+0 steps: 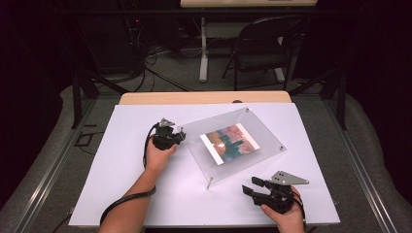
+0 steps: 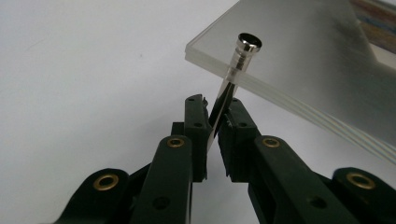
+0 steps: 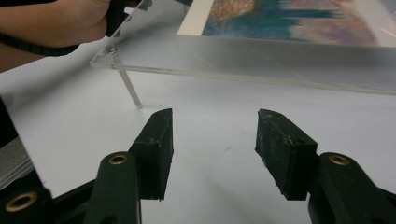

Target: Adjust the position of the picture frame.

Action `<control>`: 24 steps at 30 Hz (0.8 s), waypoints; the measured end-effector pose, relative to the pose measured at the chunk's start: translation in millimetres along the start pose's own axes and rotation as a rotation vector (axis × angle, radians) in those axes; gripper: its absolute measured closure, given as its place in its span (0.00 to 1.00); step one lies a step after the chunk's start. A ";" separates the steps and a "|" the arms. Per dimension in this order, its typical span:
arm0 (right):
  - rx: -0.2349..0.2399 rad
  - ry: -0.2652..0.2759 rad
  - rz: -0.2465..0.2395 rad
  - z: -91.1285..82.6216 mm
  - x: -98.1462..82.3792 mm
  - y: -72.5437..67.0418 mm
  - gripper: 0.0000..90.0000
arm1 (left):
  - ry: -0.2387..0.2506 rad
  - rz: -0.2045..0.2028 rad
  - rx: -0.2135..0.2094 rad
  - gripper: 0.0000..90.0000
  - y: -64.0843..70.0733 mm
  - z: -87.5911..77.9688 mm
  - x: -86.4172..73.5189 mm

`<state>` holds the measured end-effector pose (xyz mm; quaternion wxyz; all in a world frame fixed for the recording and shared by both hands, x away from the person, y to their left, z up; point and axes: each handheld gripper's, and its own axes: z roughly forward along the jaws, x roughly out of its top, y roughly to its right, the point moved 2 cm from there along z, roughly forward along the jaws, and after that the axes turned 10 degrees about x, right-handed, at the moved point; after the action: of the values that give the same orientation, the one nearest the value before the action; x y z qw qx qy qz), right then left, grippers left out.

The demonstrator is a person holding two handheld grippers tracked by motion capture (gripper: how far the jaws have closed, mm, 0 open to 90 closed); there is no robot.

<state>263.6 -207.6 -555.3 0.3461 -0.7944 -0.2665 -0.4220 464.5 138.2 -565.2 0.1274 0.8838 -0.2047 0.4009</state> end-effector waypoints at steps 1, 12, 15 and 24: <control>0.000 0.000 0.000 0.0 0.0 0.0 0.52 | 0.000 0.006 -0.007 0.91 0.3 -3.7 1.1; 0.120 -0.008 -0.027 23.1 9.4 -33.2 0.62 | 0.027 0.031 -0.059 0.91 11.2 -41.4 10.9; 0.162 -0.011 -0.039 34.0 9.5 -44.6 0.66 | 0.030 0.028 -0.066 0.91 12.8 -45.5 13.6; 0.200 -0.006 -0.032 55.1 14.3 -49.9 0.72 | 0.031 0.019 -0.080 0.91 13.5 -49.1 11.4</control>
<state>261.8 -132.1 -549.2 0.4161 -0.7529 -0.3207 -0.3965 432.7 142.4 -524.0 0.1619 0.8697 -0.2271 0.4072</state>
